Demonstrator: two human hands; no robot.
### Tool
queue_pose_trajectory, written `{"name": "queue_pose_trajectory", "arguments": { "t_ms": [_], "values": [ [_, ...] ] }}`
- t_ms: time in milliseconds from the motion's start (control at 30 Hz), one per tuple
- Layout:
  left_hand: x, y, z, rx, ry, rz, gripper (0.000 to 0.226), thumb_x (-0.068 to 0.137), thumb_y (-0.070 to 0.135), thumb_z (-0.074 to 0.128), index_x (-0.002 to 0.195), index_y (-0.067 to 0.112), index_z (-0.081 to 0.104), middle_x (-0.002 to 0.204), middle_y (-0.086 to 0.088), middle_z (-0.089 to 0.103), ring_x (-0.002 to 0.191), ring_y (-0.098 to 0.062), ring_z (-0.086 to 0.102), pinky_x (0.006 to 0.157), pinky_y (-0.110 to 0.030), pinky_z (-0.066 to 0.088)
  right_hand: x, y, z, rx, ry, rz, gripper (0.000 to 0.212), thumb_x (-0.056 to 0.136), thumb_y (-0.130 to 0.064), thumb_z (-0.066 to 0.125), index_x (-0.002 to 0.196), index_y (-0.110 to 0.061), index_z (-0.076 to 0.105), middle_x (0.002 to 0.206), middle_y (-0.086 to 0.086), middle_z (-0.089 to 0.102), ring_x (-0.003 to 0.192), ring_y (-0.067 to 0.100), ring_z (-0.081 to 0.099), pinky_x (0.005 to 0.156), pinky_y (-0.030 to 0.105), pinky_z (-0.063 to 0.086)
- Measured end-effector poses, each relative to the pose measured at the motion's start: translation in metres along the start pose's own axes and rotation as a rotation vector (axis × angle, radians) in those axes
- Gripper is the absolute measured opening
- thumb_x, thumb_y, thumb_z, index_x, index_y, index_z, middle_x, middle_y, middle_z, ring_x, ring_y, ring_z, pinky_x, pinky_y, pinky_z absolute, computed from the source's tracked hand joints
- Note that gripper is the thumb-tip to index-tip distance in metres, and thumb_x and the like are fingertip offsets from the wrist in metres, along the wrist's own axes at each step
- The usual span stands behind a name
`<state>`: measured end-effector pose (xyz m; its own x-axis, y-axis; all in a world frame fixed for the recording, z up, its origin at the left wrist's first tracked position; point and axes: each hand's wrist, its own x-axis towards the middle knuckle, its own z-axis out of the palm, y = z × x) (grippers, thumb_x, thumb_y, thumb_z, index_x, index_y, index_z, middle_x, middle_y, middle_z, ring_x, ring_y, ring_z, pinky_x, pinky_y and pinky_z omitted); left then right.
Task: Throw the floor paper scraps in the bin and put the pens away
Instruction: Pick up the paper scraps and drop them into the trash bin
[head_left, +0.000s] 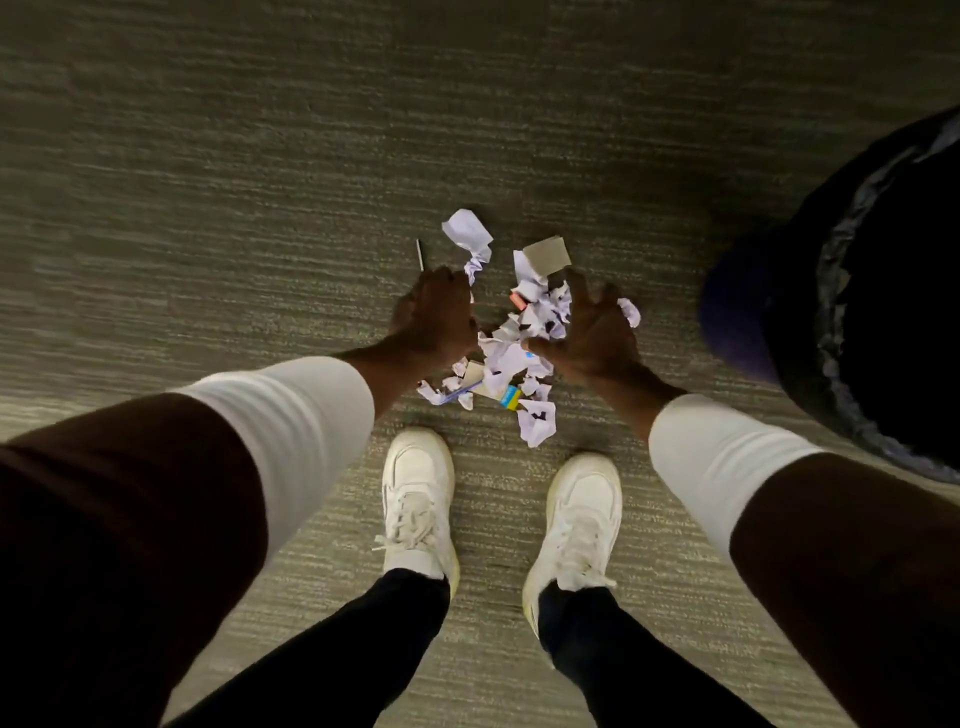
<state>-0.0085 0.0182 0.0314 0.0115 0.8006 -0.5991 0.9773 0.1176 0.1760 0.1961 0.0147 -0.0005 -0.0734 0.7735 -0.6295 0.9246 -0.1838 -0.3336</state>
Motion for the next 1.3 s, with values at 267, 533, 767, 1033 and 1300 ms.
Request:
{"name": "queue_pose_trajectory", "arguments": {
  "t_ms": [267,533,767,1033,1300],
  "values": [
    [0.079,-0.030,0.040,0.110,-0.023,0.089,0.112,0.082,0.035,0.081,0.162,0.021,0.005,0.170,-0.021,-0.006,0.155,-0.050,-0.001,0.110,-0.061,0.044,0.062,-0.012,0.048,-0.091,0.107,-0.068,0.113,0.076,-0.066,0.081,0.164,-0.031,0.018,0.166,0.026,0.022,0.150,0.052,0.028,0.117,0.056,0.037],
    [0.102,-0.034,0.071,0.005,0.059,0.176,0.082,0.087,0.022,0.072,0.156,0.021,0.029,0.166,-0.024,0.009,0.150,-0.053,0.012,0.110,-0.066,0.042,0.080,-0.016,0.062,-0.318,0.177,-0.226,0.074,0.090,-0.042,0.078,0.152,-0.035,0.040,0.155,0.030,0.031,0.132,0.049,0.049,0.094,0.055,0.059],
    [0.072,-0.028,0.084,0.039,0.161,0.221,0.041,0.088,-0.005,0.059,0.128,0.006,0.062,0.136,-0.019,0.048,0.125,-0.040,0.045,0.096,-0.051,0.055,0.073,-0.013,0.066,-0.217,0.110,-0.293,0.050,0.083,0.001,0.080,0.130,-0.012,0.068,0.150,0.022,0.046,0.116,0.041,0.064,0.094,0.047,0.060],
    [0.019,-0.013,0.047,-0.076,0.142,0.176,0.033,0.080,0.016,0.079,0.111,0.009,0.073,0.112,-0.016,0.065,0.109,-0.039,0.059,0.087,-0.048,0.054,0.015,0.011,0.042,0.056,0.366,-0.177,0.007,0.077,-0.011,0.073,0.082,-0.010,0.076,0.093,0.020,0.069,0.082,0.033,0.067,0.070,0.030,0.046],
    [-0.044,0.066,-0.025,-0.379,0.208,0.064,0.036,0.076,0.031,0.083,0.105,0.012,0.073,0.104,-0.014,0.071,0.098,-0.035,0.067,0.084,-0.040,0.052,-0.066,0.010,-0.052,0.346,0.551,0.060,0.019,0.066,-0.020,0.092,0.080,-0.016,0.080,0.084,0.015,0.074,0.075,0.029,0.070,0.064,0.013,0.029]
  ]
}}
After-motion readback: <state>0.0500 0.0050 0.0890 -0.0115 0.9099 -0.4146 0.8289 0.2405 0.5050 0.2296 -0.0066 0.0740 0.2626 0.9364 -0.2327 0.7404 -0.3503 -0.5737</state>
